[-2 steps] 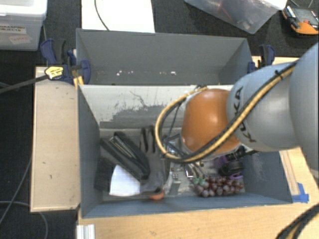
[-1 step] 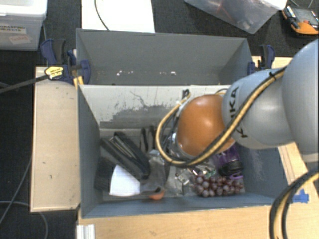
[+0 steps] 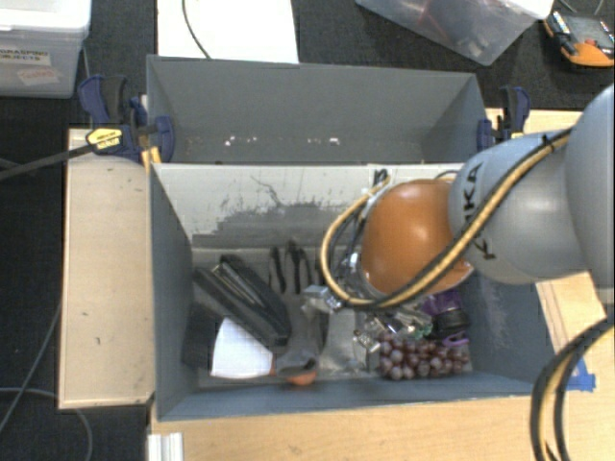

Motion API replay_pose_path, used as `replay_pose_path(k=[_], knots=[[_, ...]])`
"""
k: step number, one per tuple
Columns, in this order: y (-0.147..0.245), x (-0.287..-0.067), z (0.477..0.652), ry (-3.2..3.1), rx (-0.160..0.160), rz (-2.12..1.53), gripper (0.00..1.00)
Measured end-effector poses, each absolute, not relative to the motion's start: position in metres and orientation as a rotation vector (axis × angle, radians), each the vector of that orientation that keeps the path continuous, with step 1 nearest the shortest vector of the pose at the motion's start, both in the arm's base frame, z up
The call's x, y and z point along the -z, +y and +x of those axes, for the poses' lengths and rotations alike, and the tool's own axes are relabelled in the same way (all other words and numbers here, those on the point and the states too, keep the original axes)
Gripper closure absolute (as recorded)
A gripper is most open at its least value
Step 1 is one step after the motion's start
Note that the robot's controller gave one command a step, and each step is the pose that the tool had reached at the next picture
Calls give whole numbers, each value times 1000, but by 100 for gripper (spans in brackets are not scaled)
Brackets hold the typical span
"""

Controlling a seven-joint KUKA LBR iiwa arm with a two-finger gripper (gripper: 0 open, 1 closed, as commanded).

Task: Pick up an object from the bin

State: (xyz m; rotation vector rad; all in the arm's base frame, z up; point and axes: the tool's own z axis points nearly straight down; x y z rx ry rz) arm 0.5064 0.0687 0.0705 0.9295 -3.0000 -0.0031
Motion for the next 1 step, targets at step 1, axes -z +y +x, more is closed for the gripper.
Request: replay_pose_path(k=[1], knots=[[91,-71,534,-3010,6,898,0]])
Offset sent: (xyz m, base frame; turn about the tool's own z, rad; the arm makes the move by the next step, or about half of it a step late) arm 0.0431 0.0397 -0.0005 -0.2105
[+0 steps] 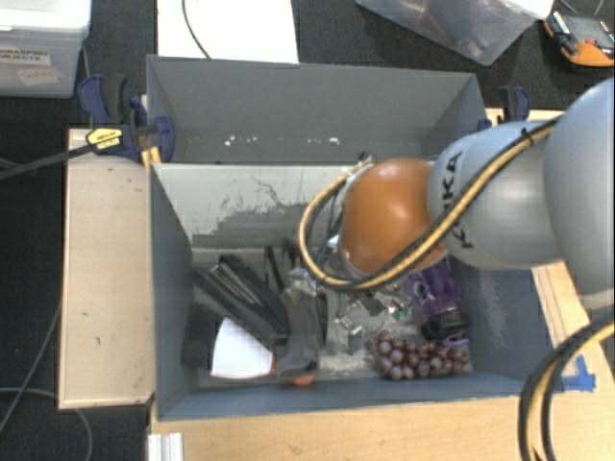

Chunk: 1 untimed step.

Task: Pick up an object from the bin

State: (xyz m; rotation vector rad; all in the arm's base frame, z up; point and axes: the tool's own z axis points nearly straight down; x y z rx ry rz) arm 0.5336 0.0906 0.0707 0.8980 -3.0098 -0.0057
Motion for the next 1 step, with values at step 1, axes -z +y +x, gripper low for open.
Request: replay_pose_path(k=[1], knots=[[109,-71,550,-2887,4,1236,0]])
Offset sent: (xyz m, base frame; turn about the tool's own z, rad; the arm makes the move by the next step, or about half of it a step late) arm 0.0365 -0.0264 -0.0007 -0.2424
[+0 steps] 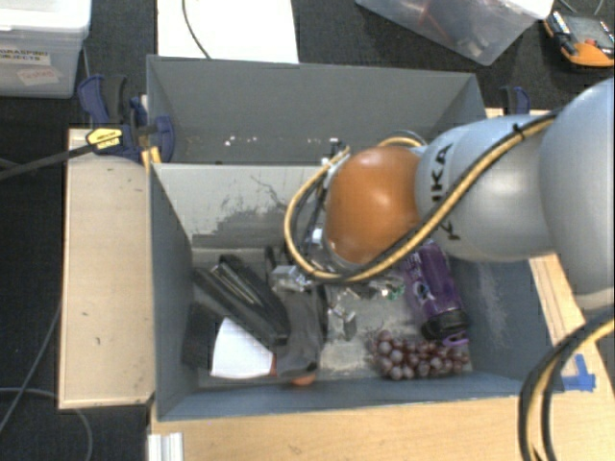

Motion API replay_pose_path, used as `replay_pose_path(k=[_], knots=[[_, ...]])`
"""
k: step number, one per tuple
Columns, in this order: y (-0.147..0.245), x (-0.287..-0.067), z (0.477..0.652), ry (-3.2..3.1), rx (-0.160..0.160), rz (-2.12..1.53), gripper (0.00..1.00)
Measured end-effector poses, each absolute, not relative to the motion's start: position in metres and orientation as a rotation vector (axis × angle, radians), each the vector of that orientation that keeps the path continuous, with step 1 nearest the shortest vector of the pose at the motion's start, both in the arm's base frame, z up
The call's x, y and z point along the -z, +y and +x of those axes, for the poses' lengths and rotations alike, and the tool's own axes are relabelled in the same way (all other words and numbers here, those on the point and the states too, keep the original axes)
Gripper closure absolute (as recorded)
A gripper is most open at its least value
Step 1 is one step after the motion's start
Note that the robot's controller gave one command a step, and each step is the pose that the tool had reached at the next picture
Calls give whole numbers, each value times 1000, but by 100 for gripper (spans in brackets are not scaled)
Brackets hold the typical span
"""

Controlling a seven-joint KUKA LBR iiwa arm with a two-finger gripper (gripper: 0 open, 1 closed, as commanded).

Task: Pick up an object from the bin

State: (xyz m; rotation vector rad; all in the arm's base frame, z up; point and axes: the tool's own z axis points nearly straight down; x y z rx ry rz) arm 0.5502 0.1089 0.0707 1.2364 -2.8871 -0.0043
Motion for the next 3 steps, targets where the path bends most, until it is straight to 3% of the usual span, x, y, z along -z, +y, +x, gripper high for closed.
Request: replay_pose_path(k=[1,2,3], knots=[[64,-72,572,-2890,5,1250,100],[64,-72,572,-2890,5,1247,100],[65,-94,570,-2891,9,1240,100]])
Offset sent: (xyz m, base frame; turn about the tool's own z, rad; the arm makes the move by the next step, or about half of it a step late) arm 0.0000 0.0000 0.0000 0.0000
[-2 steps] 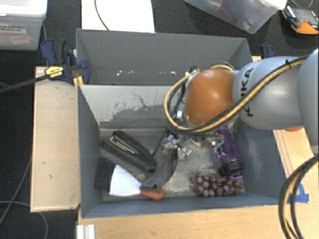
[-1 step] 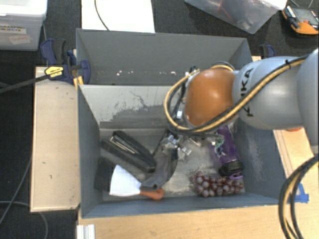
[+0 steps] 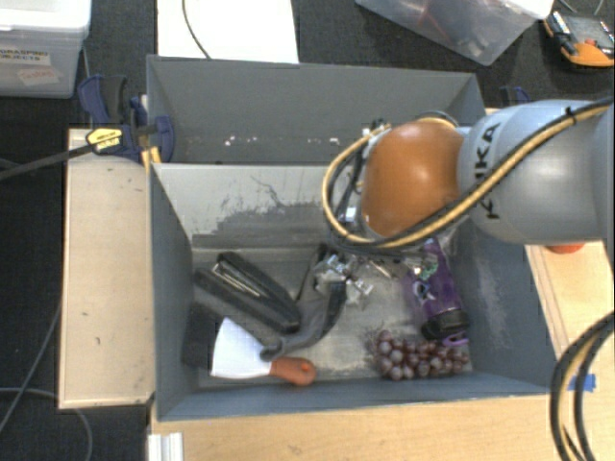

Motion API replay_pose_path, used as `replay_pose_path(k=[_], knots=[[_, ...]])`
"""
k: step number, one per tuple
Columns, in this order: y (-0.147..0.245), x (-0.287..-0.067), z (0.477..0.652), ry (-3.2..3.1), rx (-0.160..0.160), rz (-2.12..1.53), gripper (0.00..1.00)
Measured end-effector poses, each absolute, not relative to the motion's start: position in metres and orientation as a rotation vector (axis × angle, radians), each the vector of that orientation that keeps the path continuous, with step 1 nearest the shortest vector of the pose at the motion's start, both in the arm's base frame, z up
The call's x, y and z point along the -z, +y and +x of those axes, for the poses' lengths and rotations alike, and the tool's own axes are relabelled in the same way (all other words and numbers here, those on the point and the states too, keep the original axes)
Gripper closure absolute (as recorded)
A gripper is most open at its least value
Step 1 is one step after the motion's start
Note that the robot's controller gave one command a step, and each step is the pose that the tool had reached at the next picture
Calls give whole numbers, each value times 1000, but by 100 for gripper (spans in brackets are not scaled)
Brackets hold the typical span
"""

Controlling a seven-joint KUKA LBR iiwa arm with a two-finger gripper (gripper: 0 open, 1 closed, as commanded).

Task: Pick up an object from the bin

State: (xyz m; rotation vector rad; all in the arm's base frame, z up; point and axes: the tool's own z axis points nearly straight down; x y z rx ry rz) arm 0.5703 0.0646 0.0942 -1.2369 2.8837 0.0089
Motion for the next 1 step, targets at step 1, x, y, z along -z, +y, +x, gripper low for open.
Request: replay_pose_path(k=[1], knots=[[65,-125,571,2885,-9,-1231,100]])
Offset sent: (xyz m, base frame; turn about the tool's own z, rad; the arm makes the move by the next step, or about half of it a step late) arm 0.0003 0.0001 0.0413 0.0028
